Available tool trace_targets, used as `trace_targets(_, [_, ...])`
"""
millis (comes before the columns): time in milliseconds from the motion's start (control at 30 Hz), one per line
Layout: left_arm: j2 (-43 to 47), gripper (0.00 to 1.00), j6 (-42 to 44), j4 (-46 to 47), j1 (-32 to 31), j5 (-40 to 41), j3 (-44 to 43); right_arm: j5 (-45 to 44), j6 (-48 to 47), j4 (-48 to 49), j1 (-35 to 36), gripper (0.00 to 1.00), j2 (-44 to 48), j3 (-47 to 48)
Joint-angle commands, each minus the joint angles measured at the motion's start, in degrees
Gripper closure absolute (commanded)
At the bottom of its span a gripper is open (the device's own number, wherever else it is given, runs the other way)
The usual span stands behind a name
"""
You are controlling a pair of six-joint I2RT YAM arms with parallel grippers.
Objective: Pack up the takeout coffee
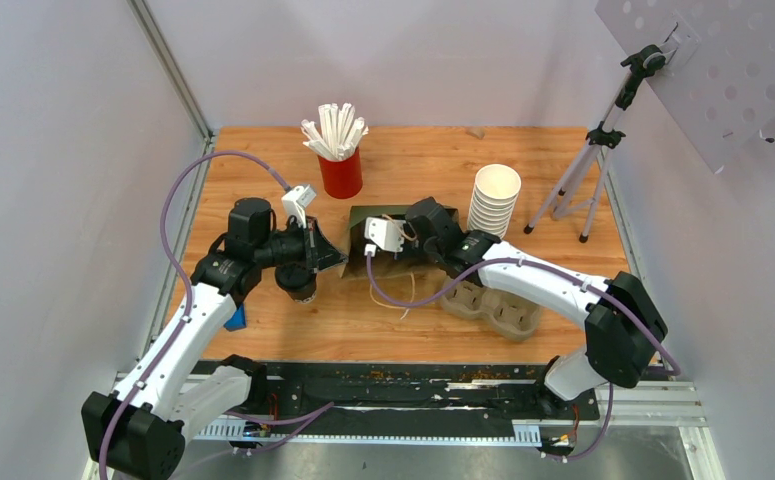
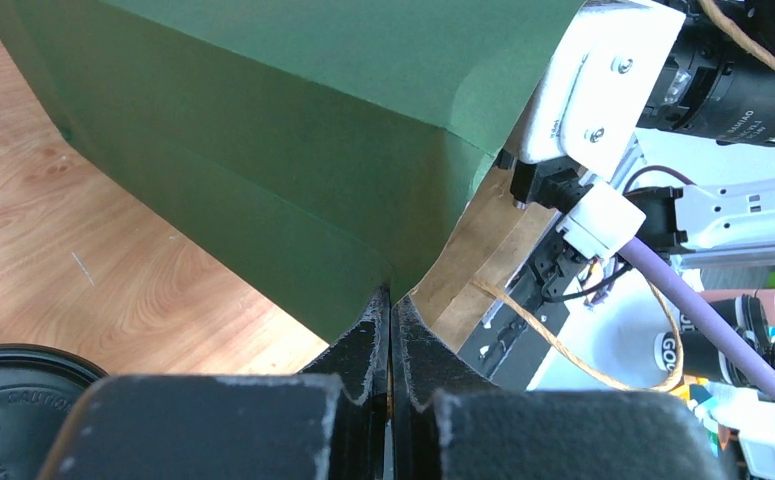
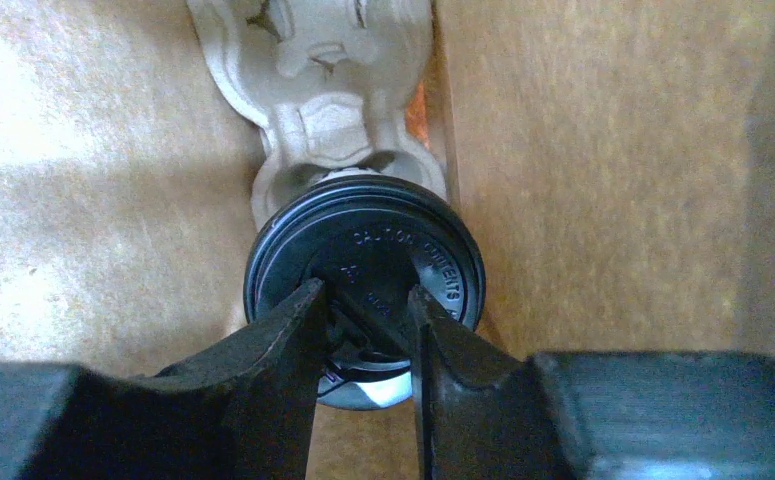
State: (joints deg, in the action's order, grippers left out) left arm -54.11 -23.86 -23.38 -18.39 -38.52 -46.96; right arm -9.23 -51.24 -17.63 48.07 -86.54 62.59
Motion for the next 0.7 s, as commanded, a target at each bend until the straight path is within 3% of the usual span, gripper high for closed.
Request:
trace_targets(0, [0.77, 1.0, 0.9, 0.57, -0.23, -0.78, 0.04, -3.05, 1.86, 3.18, -0.69, 0.64, 0.78, -1.97])
trace_targets(667, [0.33, 1.0, 0.3, 1.4, -0.24, -0.95, 0.38, -1.27, 3.87, 5.56, -2.35, 0.64, -1.72, -2.08])
